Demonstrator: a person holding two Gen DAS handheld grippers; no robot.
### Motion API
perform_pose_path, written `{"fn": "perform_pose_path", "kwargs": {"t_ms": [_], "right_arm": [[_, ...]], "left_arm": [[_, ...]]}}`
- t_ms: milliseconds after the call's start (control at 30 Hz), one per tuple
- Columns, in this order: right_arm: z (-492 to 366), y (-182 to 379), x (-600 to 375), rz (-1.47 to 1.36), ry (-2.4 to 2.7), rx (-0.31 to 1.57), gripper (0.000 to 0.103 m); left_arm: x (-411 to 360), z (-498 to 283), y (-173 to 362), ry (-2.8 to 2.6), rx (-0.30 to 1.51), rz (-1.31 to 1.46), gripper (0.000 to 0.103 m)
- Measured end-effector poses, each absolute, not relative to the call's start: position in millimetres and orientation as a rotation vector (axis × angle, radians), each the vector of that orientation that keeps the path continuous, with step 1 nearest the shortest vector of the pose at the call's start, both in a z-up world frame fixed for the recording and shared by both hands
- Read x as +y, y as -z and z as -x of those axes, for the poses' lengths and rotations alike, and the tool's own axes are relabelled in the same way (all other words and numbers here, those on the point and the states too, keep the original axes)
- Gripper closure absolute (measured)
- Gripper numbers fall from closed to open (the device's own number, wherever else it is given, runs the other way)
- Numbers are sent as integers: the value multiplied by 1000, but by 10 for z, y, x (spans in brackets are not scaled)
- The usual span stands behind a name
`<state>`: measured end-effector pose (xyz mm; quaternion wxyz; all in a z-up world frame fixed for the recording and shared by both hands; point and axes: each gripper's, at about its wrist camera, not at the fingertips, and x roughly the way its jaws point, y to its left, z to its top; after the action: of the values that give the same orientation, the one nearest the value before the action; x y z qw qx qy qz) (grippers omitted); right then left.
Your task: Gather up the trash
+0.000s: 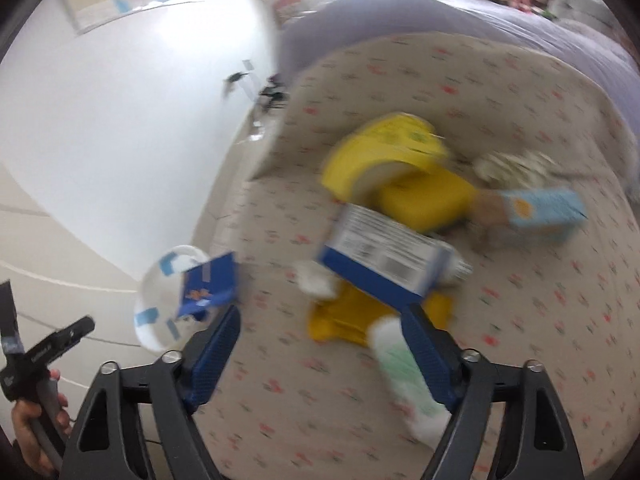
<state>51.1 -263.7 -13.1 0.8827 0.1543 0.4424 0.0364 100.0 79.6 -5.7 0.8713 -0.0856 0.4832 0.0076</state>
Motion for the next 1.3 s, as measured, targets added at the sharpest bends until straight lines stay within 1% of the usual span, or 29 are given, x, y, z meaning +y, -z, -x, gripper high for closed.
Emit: {"fn": "perform_pose_path", "kwargs": {"t_ms": [133, 233, 333, 500, 633, 767, 900, 1000, 1067, 1100, 1133, 1200, 1267, 1300], "right_arm": [[-802, 228, -2292, -315, -172, 939, 48], [-1065, 383, -2098, -332, -232, 968, 55], [-1277, 547, -1936, -331, -270, 996, 59], [-1538, 800, -1640, -354, -344, 1031, 59], [-1587, 823, -1311, -369, -482, 1034, 63], [-1491, 671, -1133, -342, -559, 990, 63], [-1439, 525, -1380, -272, -372, 918, 63], [-1478, 597, -1635, -257, -260, 937, 62], [-1505, 690, -1757, -302, -254, 971, 55], [-1521, 746, -1796, -321, -251, 989, 41], [-1531, 808, -1812, -337, -248, 1004, 35], [-1551, 896, -1797, -363, -255, 1029, 35], [-1555, 940, -1734, -401, -289, 1055, 42], [-1559, 947, -1633, -412, -333, 1067, 49]], "left_arm": [[906, -1146, 79, -37, 1011, 193, 1], [943, -1226, 70, -53, 1010, 172, 1], [974, -1277, 99, -68, 1019, 156, 1], [1075, -1350, 209, -85, 1064, 181, 1], [1133, -1373, 224, -105, 1073, 202, 1], [1168, -1364, 212, -109, 1068, 218, 1], [1158, -1341, 216, -95, 1071, 215, 1], [1170, -1330, 205, -88, 1069, 232, 1], [1164, -1329, 185, -80, 1063, 236, 1], [1157, -1326, 177, -78, 1060, 233, 1], [1153, -1323, 175, -76, 1059, 231, 1], [1148, -1320, 178, -75, 1060, 231, 1], [1153, -1320, 175, -74, 1060, 234, 1], [1156, -1321, 170, -74, 1059, 235, 1]]}}
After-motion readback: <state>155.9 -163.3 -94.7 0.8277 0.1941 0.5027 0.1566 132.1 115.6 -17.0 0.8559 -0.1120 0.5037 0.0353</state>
